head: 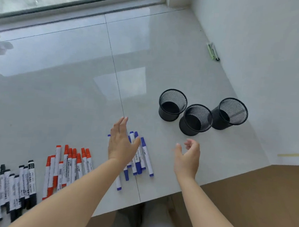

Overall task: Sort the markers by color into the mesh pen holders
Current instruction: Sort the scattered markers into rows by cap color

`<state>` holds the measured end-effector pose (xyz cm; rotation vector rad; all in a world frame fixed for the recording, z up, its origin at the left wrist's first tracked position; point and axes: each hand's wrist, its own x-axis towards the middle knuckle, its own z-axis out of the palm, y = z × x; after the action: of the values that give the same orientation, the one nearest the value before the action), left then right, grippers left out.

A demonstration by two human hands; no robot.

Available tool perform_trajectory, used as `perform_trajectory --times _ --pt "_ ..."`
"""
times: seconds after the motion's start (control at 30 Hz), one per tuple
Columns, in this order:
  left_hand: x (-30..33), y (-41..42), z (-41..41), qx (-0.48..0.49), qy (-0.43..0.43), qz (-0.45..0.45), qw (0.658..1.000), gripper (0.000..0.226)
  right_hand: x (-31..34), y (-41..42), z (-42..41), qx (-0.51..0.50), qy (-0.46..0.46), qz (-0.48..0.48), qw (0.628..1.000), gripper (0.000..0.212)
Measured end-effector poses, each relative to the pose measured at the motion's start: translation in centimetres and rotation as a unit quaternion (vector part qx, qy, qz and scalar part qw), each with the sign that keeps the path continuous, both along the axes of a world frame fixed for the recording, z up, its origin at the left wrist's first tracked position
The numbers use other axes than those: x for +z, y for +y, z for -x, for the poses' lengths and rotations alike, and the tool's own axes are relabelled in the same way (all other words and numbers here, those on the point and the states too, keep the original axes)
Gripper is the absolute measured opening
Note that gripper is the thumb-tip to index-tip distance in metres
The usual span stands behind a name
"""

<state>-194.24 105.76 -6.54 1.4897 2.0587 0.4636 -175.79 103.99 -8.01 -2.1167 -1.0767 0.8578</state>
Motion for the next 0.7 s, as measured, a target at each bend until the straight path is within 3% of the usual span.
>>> perform_trajectory --times 0.13,0.27,0.37,0.5,0.7 --pt "0.3 3.4 -2.7 -0.016 -0.042 -0.019 0.999 0.073 -0.7 1.3 -2.9 -0.057 0.048 -0.003 0.997 0.061" --pt "-0.5 6.4 -4.3 -0.046 -0.081 -0.046 0.995 0.085 -1.4 3.2 -4.8 -0.023 0.077 -0.037 0.996 0.085" --pt "-1.7 7.8 -5.2 -0.033 -0.135 -0.012 0.990 0.098 -2.0 4.4 -5.8 0.017 0.094 -0.044 0.994 0.095" --pt "-4.1 9.0 -6.4 -0.001 -0.216 0.019 0.976 0.106 -2.4 5.7 -6.3 0.051 0.090 -0.062 0.993 0.091" --pt "-5.6 10.4 -7.2 0.009 -0.229 0.004 0.973 0.099 -2.5 7.3 -6.5 0.073 0.095 -0.092 0.989 0.073"
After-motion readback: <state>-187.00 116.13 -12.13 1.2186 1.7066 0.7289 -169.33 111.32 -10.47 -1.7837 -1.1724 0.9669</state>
